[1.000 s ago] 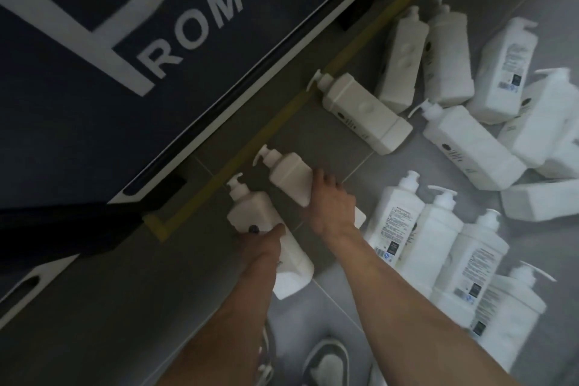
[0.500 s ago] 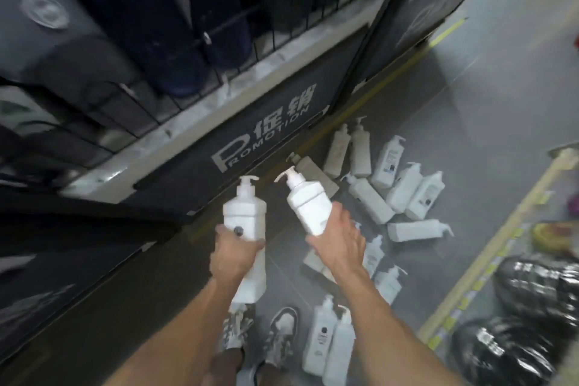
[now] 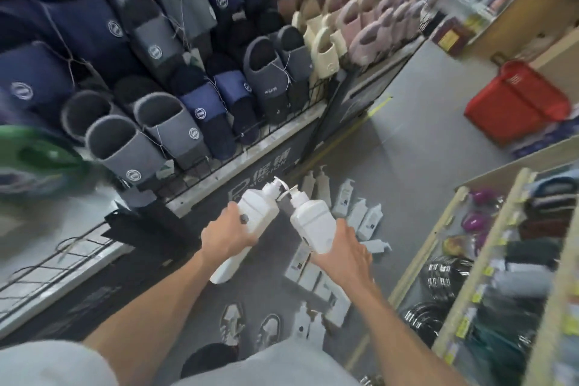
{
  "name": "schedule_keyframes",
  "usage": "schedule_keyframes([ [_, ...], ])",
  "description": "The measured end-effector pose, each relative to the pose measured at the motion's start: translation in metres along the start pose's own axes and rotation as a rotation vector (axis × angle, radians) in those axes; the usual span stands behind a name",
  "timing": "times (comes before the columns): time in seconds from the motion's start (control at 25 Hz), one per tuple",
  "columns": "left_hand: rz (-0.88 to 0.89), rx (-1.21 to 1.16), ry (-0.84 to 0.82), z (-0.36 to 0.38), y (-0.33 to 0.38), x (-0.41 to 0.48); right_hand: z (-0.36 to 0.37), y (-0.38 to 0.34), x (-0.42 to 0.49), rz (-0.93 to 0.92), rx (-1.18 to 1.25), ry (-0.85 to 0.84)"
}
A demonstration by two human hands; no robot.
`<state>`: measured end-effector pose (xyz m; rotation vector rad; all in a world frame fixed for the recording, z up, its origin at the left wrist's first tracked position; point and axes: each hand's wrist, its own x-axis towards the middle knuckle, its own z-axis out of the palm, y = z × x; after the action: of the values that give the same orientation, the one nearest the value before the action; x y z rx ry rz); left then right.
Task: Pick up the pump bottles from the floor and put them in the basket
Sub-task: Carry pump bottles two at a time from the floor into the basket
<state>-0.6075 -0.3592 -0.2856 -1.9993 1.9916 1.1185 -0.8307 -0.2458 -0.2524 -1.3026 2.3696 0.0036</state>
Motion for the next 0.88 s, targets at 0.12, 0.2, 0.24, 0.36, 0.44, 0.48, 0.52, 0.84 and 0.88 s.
schedule_keyframes([
  [0.12,0.036,0.019,0.021,-0.027,-0.008,-0.018,-0.015,-0.01,-0.015,0.003,0.002,0.029],
  [0.2,0.036,0.015,0.045,-0.042,-0.017,-0.029,-0.019,-0.017,-0.02,-0.001,0.021,0.054],
  [0.24,0.032,0.012,0.06,-0.048,-0.022,-0.032,-0.021,-0.021,-0.021,-0.017,0.019,0.061],
  [0.36,0.003,0.003,0.102,-0.064,-0.041,-0.044,-0.022,-0.035,-0.021,-0.075,0.017,0.068],
  [0.44,-0.029,-0.014,0.14,-0.074,-0.055,-0.052,-0.023,-0.046,-0.016,-0.137,0.006,0.063],
  [0.48,-0.046,-0.019,0.162,-0.077,-0.063,-0.056,-0.022,-0.052,-0.015,-0.167,-0.009,0.055],
  [0.52,-0.064,-0.023,0.185,-0.081,-0.071,-0.061,-0.022,-0.059,-0.013,-0.2,-0.024,0.052],
  [0.84,-0.276,-0.182,0.388,-0.09,-0.117,-0.113,-0.031,-0.124,0.005,-0.508,-0.093,0.0],
  [0.88,-0.316,-0.218,0.413,-0.086,-0.124,-0.121,-0.029,-0.133,0.007,-0.548,-0.102,-0.011],
])
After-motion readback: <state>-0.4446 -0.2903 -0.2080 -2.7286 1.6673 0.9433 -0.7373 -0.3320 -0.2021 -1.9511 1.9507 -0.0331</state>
